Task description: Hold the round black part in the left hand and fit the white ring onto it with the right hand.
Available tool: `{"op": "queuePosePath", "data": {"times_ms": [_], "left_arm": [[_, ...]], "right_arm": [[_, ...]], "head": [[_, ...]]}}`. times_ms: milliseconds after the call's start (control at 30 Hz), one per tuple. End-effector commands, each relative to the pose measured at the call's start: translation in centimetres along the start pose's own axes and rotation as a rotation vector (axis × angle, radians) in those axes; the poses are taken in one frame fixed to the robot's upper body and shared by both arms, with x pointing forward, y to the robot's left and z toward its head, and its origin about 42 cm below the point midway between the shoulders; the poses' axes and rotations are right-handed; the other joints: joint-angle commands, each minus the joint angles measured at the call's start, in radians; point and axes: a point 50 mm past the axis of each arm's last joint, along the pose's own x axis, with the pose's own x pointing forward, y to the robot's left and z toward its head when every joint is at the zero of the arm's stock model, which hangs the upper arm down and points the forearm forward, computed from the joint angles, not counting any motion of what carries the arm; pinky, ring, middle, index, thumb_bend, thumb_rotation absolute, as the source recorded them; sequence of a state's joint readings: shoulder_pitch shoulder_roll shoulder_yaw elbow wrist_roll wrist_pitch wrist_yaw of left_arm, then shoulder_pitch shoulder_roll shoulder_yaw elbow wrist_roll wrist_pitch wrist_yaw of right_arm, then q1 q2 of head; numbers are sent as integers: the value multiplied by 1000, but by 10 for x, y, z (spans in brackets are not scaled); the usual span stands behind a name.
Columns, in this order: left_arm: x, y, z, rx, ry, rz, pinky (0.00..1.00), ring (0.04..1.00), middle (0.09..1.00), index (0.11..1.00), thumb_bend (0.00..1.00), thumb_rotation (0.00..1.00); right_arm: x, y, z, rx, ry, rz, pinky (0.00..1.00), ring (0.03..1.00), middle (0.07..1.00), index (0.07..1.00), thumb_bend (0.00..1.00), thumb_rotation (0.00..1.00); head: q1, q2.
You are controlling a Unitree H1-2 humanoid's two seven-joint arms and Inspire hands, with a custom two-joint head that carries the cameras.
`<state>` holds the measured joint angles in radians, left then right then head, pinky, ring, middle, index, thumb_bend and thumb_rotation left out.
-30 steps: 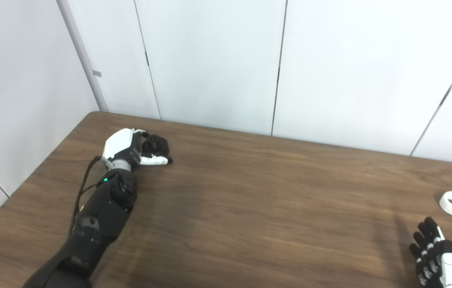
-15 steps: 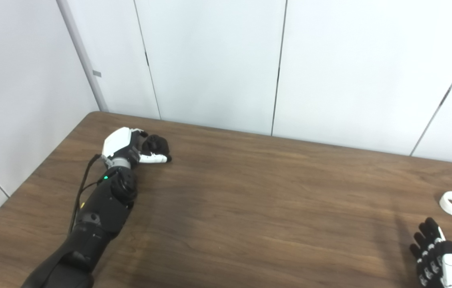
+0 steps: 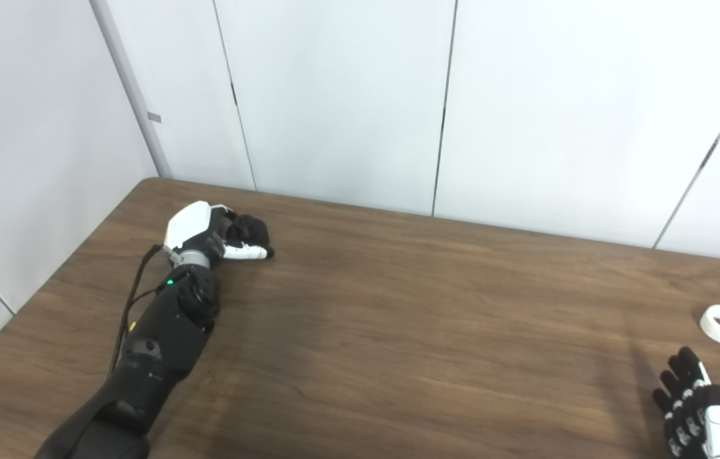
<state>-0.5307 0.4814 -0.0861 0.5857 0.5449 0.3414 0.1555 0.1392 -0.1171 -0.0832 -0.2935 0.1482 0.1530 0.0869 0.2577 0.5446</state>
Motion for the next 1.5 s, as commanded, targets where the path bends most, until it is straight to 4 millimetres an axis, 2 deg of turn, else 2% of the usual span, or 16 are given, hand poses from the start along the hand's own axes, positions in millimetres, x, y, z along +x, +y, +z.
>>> {"op": "queuePosePath", "data": {"times_ms": [0,167,200,267,300,567,933,1467], "left_arm": [[12,34,15,7,-53,111,1000,943,870,652,889,297],[13,32,12,-25,-55,132,1000,913,822,552,845,194],[13,32,11,-26,-55,133,1000,912,814,513,656,121],[12,32,10,-14,-57,129,1000,903,794,490,552,75],[12,32,10,-7,-58,127,1000,899,788,487,538,67],[9,32,9,12,-52,131,996,871,756,483,523,53],[-3,31,10,-22,-94,145,992,880,763,484,523,51],[-65,3,35,-106,-248,127,1000,888,793,484,524,55]], "right_arm": [[0,-2,8,-5,-55,2,1000,1000,1000,1000,423,1000],[0,-3,8,-4,-53,2,1000,1000,1000,1000,435,1000],[0,-3,8,-6,-52,1,1000,1000,1000,1000,435,1000],[0,-3,8,-5,-53,0,1000,1000,1000,1000,435,1000],[0,-3,8,-5,-53,0,1000,1000,1000,1000,432,1000],[0,-5,8,1,-50,2,1000,1000,1000,1000,437,1000],[1,-5,6,0,-48,6,1000,1000,1000,1000,431,1000],[3,1,7,-4,-56,19,1000,1000,1000,1000,429,1000]], "head": [[2,2],[5,4],[6,4],[7,5],[7,7],[12,11],[7,12],[-19,17]]}}
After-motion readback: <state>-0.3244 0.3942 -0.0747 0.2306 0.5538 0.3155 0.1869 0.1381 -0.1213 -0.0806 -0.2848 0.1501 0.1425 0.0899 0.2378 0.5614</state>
